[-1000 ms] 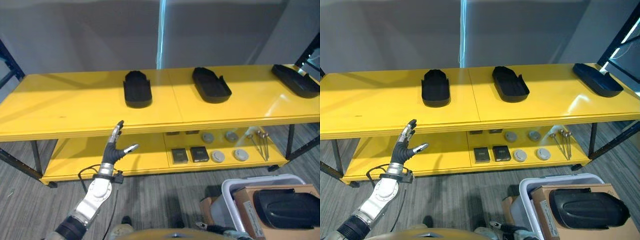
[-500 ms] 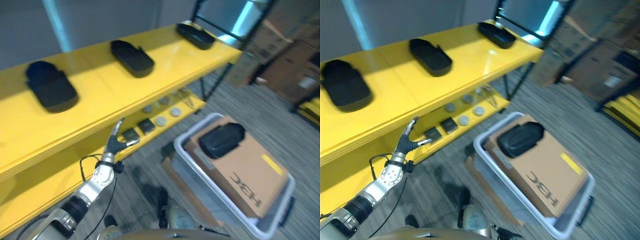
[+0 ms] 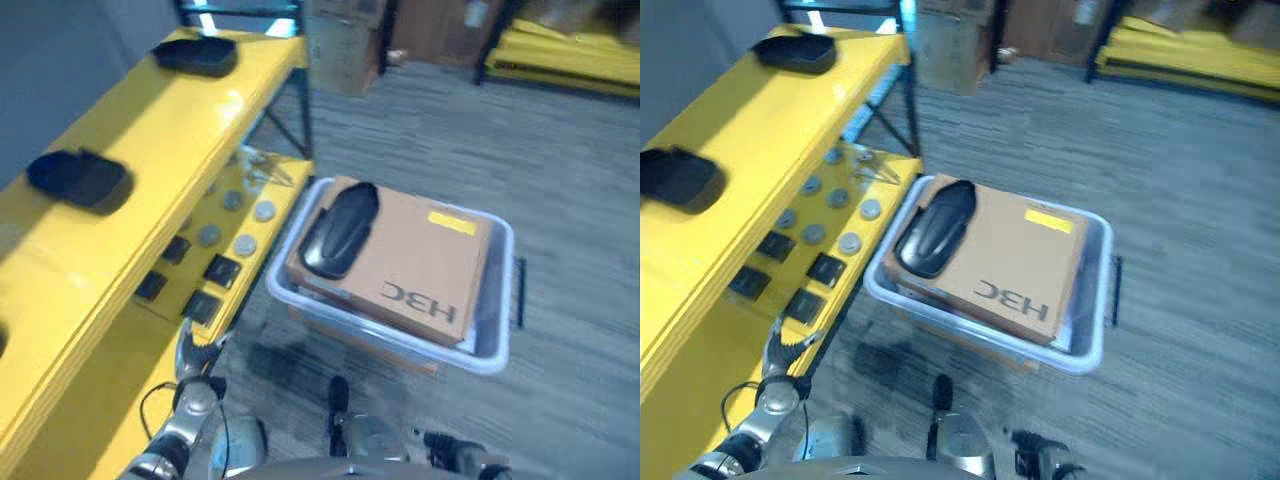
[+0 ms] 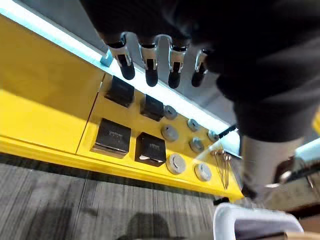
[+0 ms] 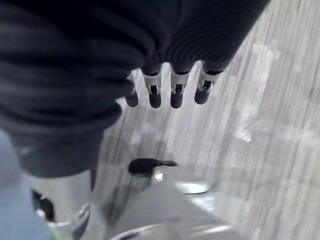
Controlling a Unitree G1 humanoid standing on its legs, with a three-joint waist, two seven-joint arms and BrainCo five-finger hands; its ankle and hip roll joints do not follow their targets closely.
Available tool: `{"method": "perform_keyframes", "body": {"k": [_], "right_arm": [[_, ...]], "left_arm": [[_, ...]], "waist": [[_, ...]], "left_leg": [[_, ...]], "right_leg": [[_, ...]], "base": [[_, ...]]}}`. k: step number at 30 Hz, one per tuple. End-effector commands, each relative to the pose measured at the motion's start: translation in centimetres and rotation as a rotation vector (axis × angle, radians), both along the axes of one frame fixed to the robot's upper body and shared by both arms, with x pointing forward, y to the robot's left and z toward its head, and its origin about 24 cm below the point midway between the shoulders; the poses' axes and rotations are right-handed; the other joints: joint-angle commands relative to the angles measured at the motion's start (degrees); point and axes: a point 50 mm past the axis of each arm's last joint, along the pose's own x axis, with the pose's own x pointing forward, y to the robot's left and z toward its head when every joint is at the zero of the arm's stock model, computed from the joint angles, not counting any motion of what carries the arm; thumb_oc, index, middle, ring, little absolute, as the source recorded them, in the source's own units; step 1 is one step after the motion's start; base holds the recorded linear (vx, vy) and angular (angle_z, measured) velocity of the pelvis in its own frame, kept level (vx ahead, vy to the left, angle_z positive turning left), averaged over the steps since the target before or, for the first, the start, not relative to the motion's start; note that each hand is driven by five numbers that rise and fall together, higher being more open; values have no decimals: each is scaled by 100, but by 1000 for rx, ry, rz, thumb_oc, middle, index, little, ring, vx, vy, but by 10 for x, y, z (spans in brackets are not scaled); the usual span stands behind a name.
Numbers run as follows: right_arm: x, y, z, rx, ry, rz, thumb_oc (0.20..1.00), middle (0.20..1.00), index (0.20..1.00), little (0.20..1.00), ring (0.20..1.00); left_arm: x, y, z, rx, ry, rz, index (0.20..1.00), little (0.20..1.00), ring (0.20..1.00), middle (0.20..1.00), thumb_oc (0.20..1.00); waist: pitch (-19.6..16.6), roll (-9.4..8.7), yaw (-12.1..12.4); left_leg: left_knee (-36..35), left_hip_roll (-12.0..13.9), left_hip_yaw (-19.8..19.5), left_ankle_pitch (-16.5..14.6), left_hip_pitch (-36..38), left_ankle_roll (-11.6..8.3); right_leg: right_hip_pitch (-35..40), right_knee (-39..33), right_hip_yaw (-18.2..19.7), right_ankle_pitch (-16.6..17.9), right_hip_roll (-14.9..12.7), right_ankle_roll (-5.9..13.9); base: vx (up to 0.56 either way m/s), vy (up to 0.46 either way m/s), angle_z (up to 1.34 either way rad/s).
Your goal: Move parts from the plastic box to the shelf.
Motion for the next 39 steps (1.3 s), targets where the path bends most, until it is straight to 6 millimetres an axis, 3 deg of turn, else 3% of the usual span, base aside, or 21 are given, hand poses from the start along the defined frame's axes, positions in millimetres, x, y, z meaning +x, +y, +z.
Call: {"method": "perform_keyframes", "body": {"k": [1, 3, 7, 10, 11, 13, 15, 17, 18, 19, 20, 22, 26, 30, 31, 39], "right_arm": [[-12, -1, -2, 3, -7, 5, 1000, 1000, 1000, 1000, 1000], [-8, 0, -1, -12, -46, -21, 1000, 1000, 1000, 1000, 1000], [7, 3, 6, -62, -192, 15, 1000, 1000, 1000, 1000, 1000], [46, 5, 34, -118, -482, 11, 1000, 1000, 1000, 1000, 1000], [51, 6, 39, -116, -521, 4, 1000, 1000, 1000, 1000, 1000], [77, 13, 73, -137, -736, 7, 1000, 1000, 1000, 1000, 1000], [83, 16, 86, -125, -806, 1, 1000, 1000, 1000, 1000, 1000], [99, 15, 145, -159, -1062, 65, 1000, 1000, 1000, 1000, 1000], [99, 14, 151, -165, -1098, 71, 1000, 1000, 1000, 1000, 1000], [105, 12, 189, -186, -1228, 94, 1000, 1000, 1000, 1000, 1000], [104, 11, 194, -198, -1248, 96, 1000, 1000, 1000, 1000, 1000], [112, 8, 234, -267, -1356, 123, 1000, 1000, 1000, 1000, 1000], [130, 3, 259, -415, -1375, 175, 1000, 1000, 1000, 1000, 1000], [161, 4, 274, -519, -1362, 209, 1000, 1000, 1000, 1000, 1000], [191, 10, 294, -613, -1381, 224, 1000, 1000, 1000, 1000, 1000], [228, 16, 342, -762, -1441, 247, 1000, 1000, 1000, 1000, 1000]], "left_arm": [[31, -1, 21, -5, -106, -64, 1000, 1000, 1000, 1000, 1000], [26, -4, 13, 69, -27, -171, 1000, 1000, 1000, 1000, 1000], [9, 3, -4, 52, 106, -115, 1000, 1000, 1000, 1000, 1000], [-14, 24, -17, 40, 218, 11, 1000, 1000, 1000, 1000, 1000], [-18, 28, -19, 33, 234, 39, 1000, 1000, 1000, 1000, 1000], [-36, 46, -24, 17, 277, 175, 1000, 1000, 1000, 1000, 1000], [-42, 51, -24, 7, 278, 230, 1000, 1000, 1000, 1000, 1000], [-60, 64, -27, -58, 289, 382, 1000, 1000, 1000, 1000, 1000], [-61, 64, -27, -62, 290, 389, 1000, 1000, 1000, 1000, 1000], [-64, 66, -28, -53, 304, 375, 1000, 1000, 1000, 1000, 1000], [-64, 65, -28, -49, 309, 362, 1000, 1000, 1000, 1000, 1000], [-61, 54, -31, -38, 345, 224, 1000, 1000, 1000, 1000, 1000], [-55, 30, -36, -115, 361, 104, 1000, 1000, 1000, 1000, 1000], [-47, 15, -37, -179, 365, 31, 1000, 1000, 1000, 1000, 1000], [-35, 10, -34, -188, 359, -31, 1000, 1000, 1000, 1000, 1000], [-31, 14, -34, -210, 395, -34, 1000, 1000, 1000, 1000, 1000]], "waist": [[27, 73, 129], [-18, 98, 135], [-65, 53, 83], [-22, -118, -8], [-13, -141, -37], [9, -224, -166], [4, -239, -198], [-52, -324, -330], [-62, -328, -338], [-118, -350, -399], [-126, -347, -404], [-178, -316, -462], [-137, -216, -366], [25, -166, -173], [220, -127, 3], [539, 22, 322]], "left_leg": [[-555, -14, -65, 100, -54, 316], [-723, -3, -52, 171, -42, 309], [-1013, -37, 26, 112, 245, 453], [-1125, -25, 90, 29, 409, 593], [-1130, -14, 95, 19, 416, 614], [-1150, 72, 203, 14, 421, 665], [-1162, 120, 264, 22, 427, 666], [-1131, 130, 365, -37, 488, 684], [-1128, 131, 376, -38, 493, 680], [-1114, 146, 419, -33, 511, 641], [-1112, 150, 428, -33, 517, 633], [-1119, 170, 508, -19, 528, 570], [-1171, 153, 521, 19, 474, 532], [-1189, 118, 470, 70, 309, 511], [-1186, 48, 371, 105, 95, 508], [-1253, -78, 145, 195, -216, 482]], "right_leg": [[603, 281, 494, -484, -426, 321], [646, 257, 474, -522, -422, 344], [543, 424, 386, -556, -446, 458], [265, 661, 390, -479, -482, 595], [220, 702, 418, -476, -477, 605], [107, 812, 465, -474, -479, 637], [71, 844, 463, -472, -499, 660], [140, 558, 435, -371, -492, 654], [156, 518, 433, -357, -491, 653], [205, 311, 491, -277, -475, 655], [217, 281, 500, -264, -471, 655], [277, 56, 551, -181, -456, 651], [289, -55, 554, -166, -443, 627], [214, -93, 482, -142, -456, 609], [51, -93, 397, -104, -477, 594], [-200, -93, 81, -26, -565, 601]], "base": [[190, 294, -153], [112, 288, -66], [87, 157, -32], [1, -3, -20], [-40, -77, -1], [-61, -105, -2], [-31, -109, 7], [53, -204, 5], [95, -155, -12], [66, -79, -19], [94, -73, -23], [104, -24, -25], [72, -5, -15], [-39, -17, -12], [-159, -35, 3], [-69, 15, 27]]}}
